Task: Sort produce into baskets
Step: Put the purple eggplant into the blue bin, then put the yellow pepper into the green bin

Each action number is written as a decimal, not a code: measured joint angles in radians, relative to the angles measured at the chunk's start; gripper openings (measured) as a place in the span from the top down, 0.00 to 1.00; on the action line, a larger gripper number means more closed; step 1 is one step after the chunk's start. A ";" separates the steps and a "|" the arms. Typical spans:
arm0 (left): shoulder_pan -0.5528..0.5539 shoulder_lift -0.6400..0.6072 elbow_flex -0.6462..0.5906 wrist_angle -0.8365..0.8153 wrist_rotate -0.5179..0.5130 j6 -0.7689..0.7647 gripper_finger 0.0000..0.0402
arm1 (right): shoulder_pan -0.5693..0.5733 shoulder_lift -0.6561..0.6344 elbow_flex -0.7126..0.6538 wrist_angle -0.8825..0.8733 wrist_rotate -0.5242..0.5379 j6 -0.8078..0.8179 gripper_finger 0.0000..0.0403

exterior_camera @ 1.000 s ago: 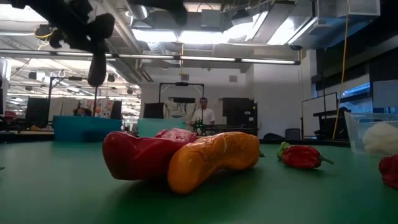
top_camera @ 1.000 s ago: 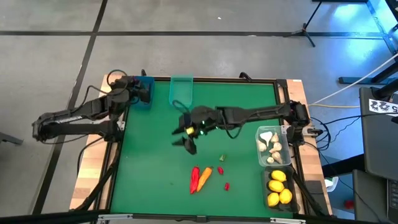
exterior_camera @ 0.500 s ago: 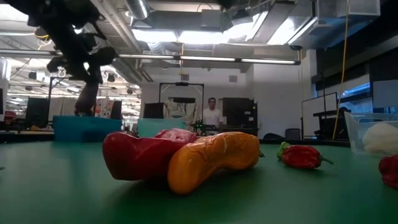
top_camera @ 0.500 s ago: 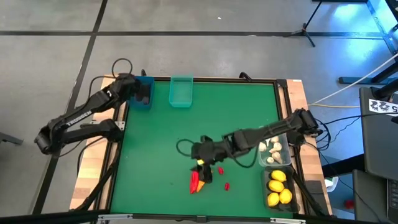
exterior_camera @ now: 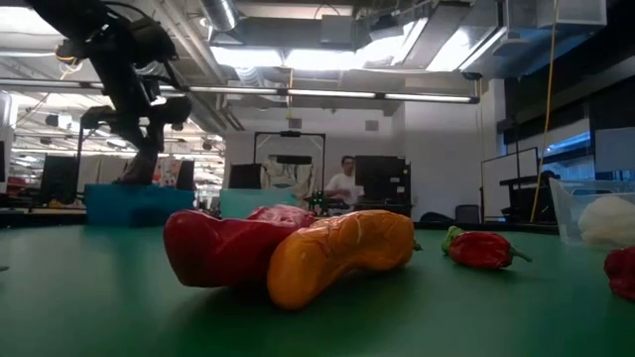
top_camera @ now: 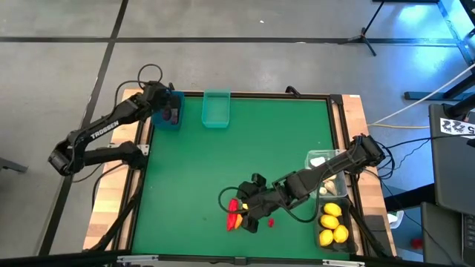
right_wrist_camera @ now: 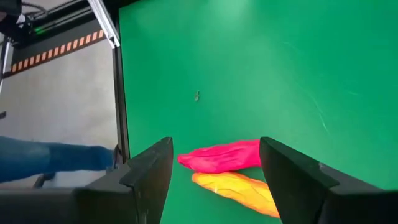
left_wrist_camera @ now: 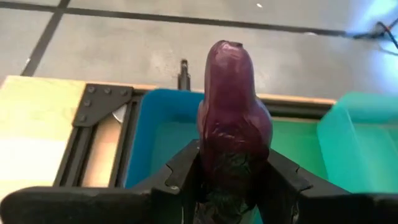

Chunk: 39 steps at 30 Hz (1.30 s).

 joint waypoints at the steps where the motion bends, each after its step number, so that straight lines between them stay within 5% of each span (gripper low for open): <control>1: 0.001 0.003 0.003 -0.003 -0.005 -0.001 0.71 | 0.007 0.000 0.000 0.000 0.005 0.008 0.41; 20: -0.001 0.009 0.004 -0.050 -0.003 0.048 0.44 | 0.024 0.000 0.000 -0.009 0.067 0.029 0.41; 24: -0.005 -0.007 0.004 -0.049 0.062 0.047 0.41 | 0.024 0.000 0.000 -0.024 0.145 -0.007 0.41; 29: -0.054 -0.064 0.004 0.001 0.292 0.119 0.42 | 0.023 -0.006 0.000 -0.067 0.188 -0.075 0.41; 36: -0.273 -0.141 0.004 0.087 0.892 0.286 0.43 | 0.031 -0.013 0.001 -0.214 0.215 -0.063 0.41; 39: -0.438 -0.163 0.004 0.097 0.947 0.300 0.43 | 0.053 -0.013 0.001 -0.272 0.217 -0.029 0.41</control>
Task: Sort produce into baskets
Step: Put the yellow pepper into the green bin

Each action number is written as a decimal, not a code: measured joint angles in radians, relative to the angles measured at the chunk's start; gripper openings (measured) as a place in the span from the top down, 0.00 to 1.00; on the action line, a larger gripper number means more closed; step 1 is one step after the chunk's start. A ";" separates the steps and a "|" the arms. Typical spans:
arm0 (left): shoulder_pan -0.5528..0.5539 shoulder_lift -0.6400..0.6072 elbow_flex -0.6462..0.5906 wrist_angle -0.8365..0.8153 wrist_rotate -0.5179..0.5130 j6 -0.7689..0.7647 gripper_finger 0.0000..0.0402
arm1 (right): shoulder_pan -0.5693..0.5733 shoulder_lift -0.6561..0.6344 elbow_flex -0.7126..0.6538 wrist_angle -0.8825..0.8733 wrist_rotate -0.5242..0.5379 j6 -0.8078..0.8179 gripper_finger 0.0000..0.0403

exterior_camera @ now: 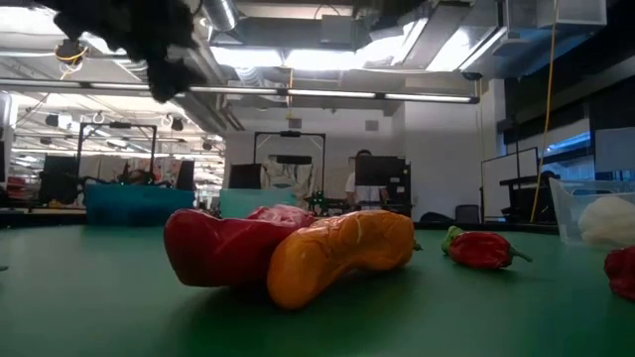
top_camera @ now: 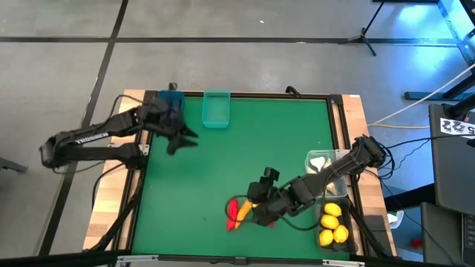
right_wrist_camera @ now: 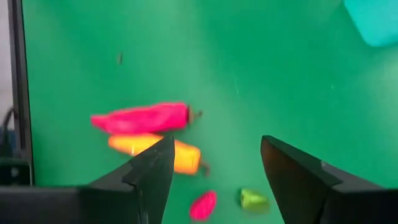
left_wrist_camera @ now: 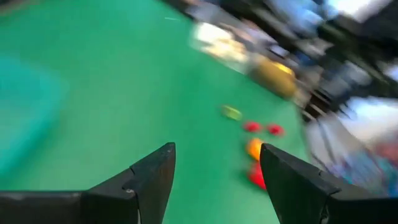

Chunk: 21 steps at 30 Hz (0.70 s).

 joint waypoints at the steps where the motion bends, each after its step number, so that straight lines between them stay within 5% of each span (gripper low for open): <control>1: -0.055 -0.003 0.000 0.015 -0.001 0.005 0.43 | 0.010 0.000 0.000 -0.019 0.000 0.012 0.41; 7: -0.375 0.041 0.000 0.192 -0.224 0.057 0.43 | 0.094 0.000 0.000 -0.111 0.007 0.159 0.41; 11: -0.505 0.115 0.000 0.285 -0.271 0.066 0.43 | 0.151 0.000 0.000 -0.097 0.079 0.232 0.41; 16: -0.579 0.149 -0.001 0.272 -0.272 0.011 0.43 | 0.151 0.036 0.000 -0.038 0.072 0.071 0.41; 21: -0.596 0.139 -0.001 0.278 -0.274 -0.005 0.43 | 0.083 0.140 0.000 0.115 -0.127 -0.199 0.41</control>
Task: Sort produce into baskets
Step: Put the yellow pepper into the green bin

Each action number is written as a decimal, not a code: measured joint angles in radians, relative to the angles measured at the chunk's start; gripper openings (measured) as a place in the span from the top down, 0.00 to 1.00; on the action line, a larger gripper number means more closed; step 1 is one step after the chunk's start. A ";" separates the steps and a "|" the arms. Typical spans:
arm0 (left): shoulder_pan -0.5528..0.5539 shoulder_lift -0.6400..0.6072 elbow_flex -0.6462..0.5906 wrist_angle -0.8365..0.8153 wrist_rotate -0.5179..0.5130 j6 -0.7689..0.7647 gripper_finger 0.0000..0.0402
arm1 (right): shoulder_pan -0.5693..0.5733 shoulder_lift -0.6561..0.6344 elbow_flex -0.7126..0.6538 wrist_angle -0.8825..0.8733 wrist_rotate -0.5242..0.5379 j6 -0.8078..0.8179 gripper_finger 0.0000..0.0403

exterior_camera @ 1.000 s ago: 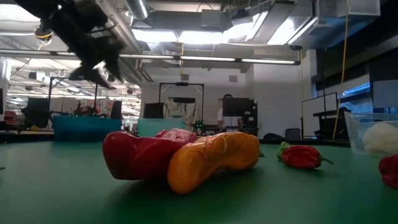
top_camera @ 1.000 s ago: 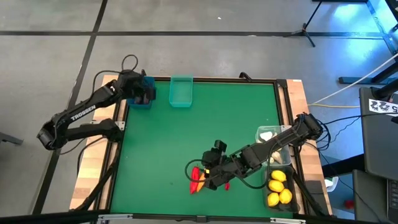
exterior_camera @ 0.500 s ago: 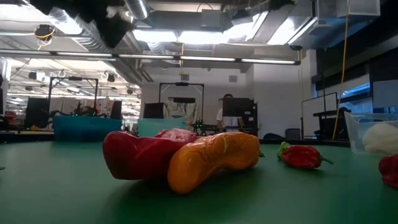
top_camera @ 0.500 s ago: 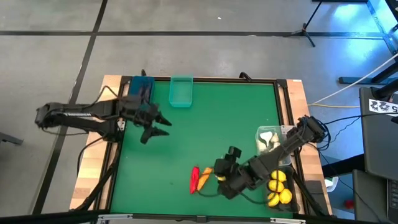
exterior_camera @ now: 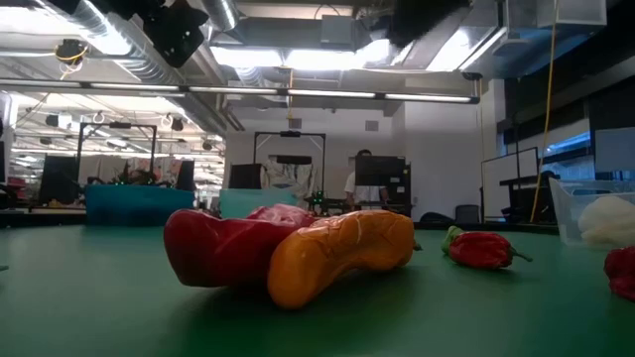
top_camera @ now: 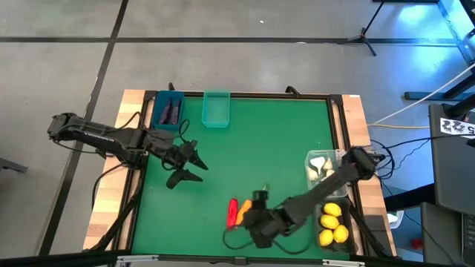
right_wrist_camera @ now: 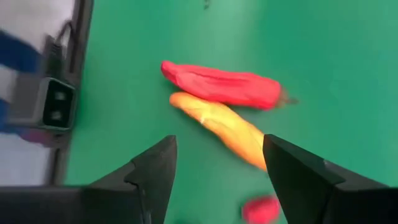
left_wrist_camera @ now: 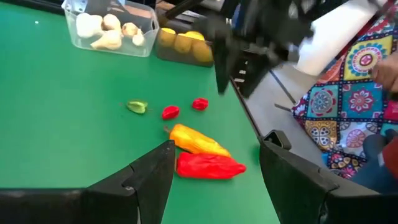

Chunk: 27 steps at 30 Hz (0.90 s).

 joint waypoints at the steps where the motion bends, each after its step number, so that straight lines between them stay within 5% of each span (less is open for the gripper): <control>1: 0.000 -0.002 0.000 -0.003 0.000 0.000 0.43 | -0.015 0.024 0.000 0.023 -0.018 -0.039 0.41; 13: 0.001 -0.002 0.000 -0.007 -0.016 -0.002 0.43 | -0.159 0.175 -0.001 0.040 -0.256 -0.353 0.41; 27: 0.001 -0.002 0.000 -0.033 -0.018 -0.011 0.43 | -0.159 0.218 -0.001 0.036 -0.270 -0.401 0.41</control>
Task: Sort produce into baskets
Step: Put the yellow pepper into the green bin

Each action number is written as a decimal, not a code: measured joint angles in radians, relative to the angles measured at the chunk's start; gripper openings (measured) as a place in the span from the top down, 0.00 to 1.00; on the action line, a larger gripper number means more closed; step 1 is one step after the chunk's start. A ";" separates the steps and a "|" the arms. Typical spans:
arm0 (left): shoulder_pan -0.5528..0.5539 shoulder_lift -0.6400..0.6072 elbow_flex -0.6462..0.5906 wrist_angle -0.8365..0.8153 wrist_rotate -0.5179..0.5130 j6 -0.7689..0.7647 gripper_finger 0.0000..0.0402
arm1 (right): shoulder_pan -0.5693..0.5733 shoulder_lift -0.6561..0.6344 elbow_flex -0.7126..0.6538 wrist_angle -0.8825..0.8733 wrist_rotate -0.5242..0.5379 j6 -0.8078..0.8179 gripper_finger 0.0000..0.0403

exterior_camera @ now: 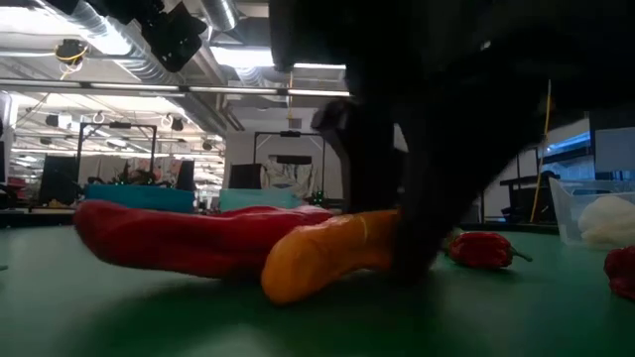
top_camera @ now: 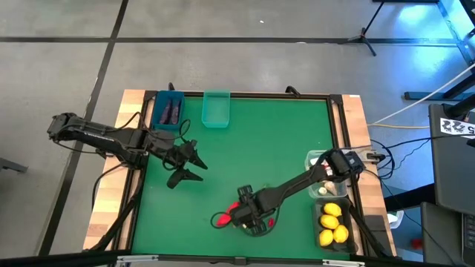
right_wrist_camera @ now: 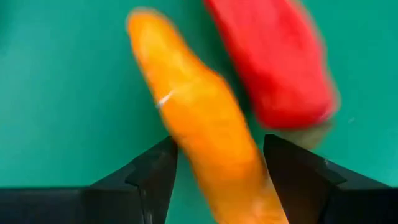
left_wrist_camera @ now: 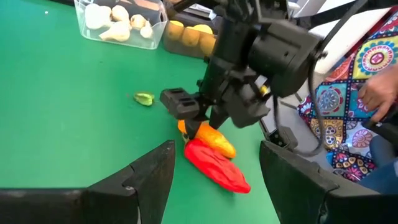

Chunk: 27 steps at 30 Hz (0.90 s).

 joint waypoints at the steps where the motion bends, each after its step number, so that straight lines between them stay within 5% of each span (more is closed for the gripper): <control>1: 0.000 0.000 0.000 -0.001 0.000 0.000 0.43 | 0.000 0.010 0.000 -0.008 0.000 0.000 0.41; 7: 0.000 0.000 0.000 -0.003 0.000 -0.003 0.43 | 0.001 0.031 0.003 -0.014 0.003 0.059 0.45; 16: 0.000 0.000 0.000 0.004 -0.018 -0.002 0.43 | 0.000 0.030 0.043 -0.041 0.015 0.106 0.72; 27: 0.003 -0.020 0.000 0.033 -0.046 0.005 0.43 | -0.023 -0.089 0.088 -0.090 0.121 0.154 0.63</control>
